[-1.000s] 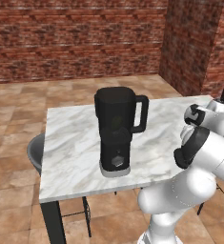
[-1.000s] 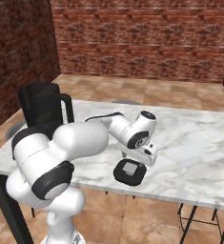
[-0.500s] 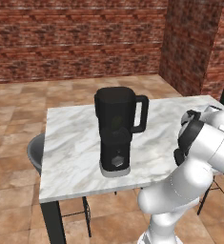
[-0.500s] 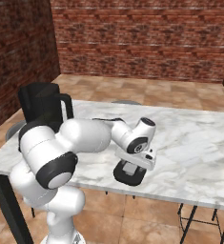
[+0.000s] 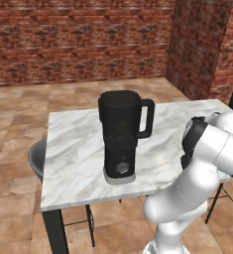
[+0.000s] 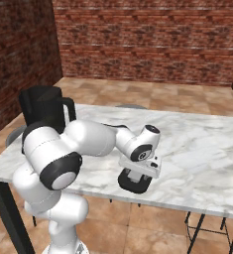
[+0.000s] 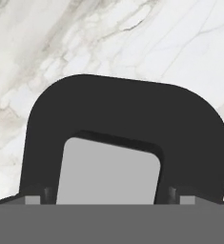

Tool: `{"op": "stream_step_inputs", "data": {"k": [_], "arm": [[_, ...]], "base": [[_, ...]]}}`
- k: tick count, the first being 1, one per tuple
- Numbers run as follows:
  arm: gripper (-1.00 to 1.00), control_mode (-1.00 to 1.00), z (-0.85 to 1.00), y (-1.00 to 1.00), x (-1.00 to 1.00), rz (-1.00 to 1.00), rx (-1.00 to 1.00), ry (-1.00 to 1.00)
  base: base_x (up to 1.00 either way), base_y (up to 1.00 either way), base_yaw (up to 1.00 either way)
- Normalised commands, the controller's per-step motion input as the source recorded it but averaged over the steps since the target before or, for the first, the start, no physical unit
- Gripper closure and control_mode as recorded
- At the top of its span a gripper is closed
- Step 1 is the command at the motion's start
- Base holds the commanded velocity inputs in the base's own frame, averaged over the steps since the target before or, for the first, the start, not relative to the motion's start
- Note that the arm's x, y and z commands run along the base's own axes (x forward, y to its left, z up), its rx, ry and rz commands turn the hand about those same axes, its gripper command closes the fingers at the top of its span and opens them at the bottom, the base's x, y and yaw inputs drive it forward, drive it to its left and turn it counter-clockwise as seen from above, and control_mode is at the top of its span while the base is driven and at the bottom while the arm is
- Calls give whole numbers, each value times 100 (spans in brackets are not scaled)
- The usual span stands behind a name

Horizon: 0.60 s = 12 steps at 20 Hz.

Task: Open the blender lid, put the mango in the blender, close the lid, and start the blender.

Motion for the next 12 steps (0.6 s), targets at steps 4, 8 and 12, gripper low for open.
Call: {"op": "stream_step_inputs", "data": {"k": [4,8,12], "arm": [[-100,-100,-15,0,23,0,0,0],[-100,-100,-29,19,22,0,-1,0],[-100,-100,-24,18,15,0,0,0]], "base": [[0,0,0],[0,0,0],[0,0,0]]}}
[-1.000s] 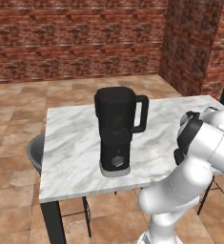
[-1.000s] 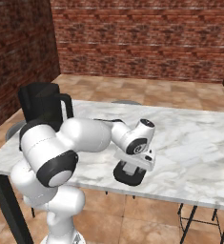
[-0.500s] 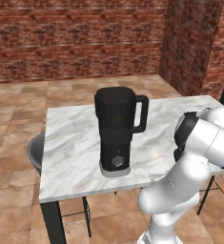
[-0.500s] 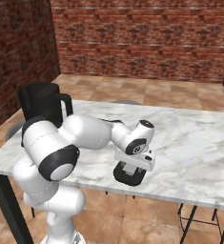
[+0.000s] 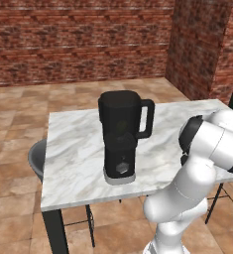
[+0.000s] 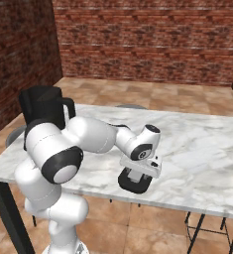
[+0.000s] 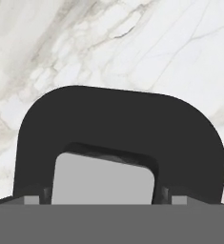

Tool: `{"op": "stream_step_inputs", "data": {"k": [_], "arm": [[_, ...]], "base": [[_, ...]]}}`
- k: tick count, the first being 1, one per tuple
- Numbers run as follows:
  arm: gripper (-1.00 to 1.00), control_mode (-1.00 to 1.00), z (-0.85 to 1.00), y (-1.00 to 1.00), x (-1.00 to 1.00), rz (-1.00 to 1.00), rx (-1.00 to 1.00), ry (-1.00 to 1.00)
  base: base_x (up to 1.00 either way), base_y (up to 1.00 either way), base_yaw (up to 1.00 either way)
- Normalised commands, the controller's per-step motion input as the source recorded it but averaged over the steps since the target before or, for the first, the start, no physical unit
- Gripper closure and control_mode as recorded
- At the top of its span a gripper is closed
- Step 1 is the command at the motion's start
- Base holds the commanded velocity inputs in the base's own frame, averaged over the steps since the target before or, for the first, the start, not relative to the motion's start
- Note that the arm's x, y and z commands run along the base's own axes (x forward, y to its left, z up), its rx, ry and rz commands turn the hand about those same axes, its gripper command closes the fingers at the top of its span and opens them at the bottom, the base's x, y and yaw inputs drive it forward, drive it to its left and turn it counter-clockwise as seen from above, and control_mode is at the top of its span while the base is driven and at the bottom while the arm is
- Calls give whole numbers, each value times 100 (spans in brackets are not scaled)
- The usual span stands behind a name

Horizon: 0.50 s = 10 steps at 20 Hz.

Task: Open the blender lid, put the mango in the blender, close the lid, and start the blender.

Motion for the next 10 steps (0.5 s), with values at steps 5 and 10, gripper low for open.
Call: {"op": "stream_step_inputs", "data": {"k": [5,10], "arm": [[-100,-100,-7,12,3,0,0,0],[-100,-100,4,17,0,0,0,-1]], "base": [[0,0,0],[0,0,0]]}}
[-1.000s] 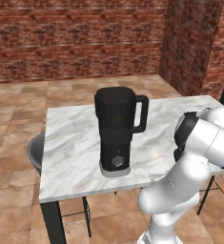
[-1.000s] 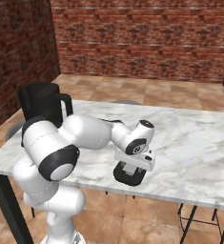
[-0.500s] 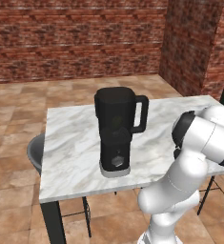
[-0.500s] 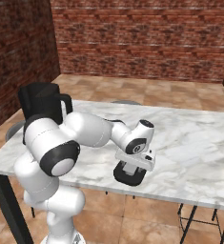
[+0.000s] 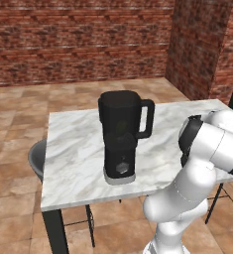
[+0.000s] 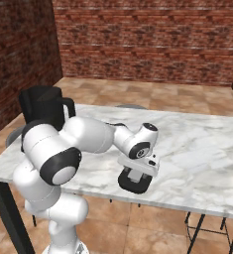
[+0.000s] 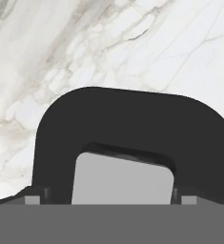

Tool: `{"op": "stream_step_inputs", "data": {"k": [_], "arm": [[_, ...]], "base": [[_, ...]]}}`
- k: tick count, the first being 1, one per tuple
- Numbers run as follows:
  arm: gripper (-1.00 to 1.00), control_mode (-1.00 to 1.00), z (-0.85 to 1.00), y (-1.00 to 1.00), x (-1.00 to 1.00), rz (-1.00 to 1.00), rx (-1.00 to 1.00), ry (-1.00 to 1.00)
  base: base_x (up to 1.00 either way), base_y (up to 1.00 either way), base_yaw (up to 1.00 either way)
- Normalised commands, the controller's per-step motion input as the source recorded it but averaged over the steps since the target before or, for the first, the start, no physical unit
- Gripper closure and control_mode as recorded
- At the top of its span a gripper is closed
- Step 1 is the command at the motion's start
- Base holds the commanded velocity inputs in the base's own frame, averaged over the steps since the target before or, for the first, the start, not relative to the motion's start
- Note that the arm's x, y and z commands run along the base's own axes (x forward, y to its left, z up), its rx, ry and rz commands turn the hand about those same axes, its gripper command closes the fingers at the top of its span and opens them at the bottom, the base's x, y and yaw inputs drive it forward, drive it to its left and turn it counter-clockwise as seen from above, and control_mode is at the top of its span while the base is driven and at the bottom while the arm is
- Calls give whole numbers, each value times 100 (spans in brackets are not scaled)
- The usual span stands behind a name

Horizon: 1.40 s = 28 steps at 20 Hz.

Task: Open the blender lid, put the mango in the blender, close the lid, and start the blender.

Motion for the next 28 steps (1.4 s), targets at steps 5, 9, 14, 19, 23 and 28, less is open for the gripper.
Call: {"op": "stream_step_inputs", "data": {"k": [5,9,14,19,23,28], "arm": [[-100,-100,-28,30,0,0,0,0],[-100,-100,-54,9,0,0,0,0],[-100,-100,-57,1,0,0,0,0],[-100,-100,-68,16,0,0,-2,2],[-100,-100,-39,28,0,0,0,0],[-100,-100,-24,19,0,0,0,0]], "base": [[0,0,0],[0,0,0],[0,0,0],[0,0,0],[0,0,0],[0,0,0]]}}
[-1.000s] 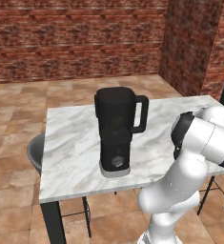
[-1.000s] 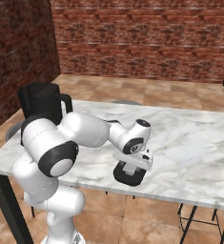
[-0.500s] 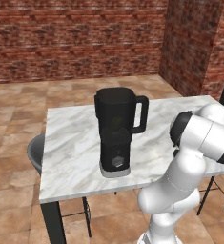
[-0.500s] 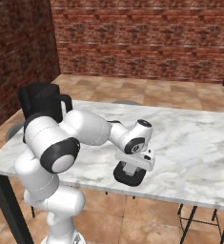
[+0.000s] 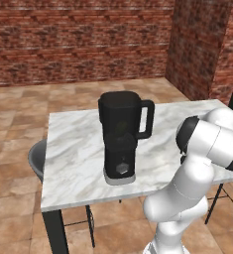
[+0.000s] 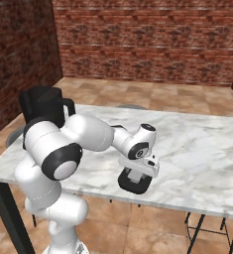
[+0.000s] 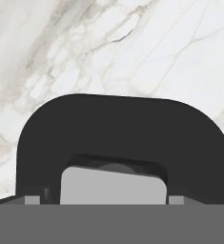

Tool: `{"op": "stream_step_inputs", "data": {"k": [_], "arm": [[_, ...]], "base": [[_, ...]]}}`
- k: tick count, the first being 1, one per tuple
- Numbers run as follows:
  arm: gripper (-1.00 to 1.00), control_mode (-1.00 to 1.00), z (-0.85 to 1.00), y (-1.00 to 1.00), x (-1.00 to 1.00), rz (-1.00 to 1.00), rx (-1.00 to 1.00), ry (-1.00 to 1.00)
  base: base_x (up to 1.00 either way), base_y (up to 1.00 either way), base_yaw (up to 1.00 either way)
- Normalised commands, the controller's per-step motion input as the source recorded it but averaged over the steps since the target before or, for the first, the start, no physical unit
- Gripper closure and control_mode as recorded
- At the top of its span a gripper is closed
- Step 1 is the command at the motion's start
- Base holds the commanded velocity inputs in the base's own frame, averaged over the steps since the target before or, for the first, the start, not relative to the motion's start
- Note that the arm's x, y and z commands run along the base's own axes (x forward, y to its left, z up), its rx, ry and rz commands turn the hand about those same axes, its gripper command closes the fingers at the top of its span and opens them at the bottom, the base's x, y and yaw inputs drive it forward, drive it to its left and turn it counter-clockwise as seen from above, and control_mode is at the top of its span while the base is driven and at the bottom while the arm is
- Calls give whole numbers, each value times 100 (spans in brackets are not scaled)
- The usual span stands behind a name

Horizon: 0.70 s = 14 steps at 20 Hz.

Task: Open the blender lid, put the mango in the blender, close the lid, and start the blender.

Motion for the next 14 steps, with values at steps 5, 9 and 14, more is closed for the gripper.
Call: {"op": "stream_step_inputs", "data": {"k": [5,9,14], "arm": [[-100,-100,-6,1,-7,0,0,-2],[-100,-100,0,1,-3,0,0,-7],[-100,-100,-1,5,-2,0,0,-7]], "base": [[0,0,0],[0,0,0],[0,0,0]]}}
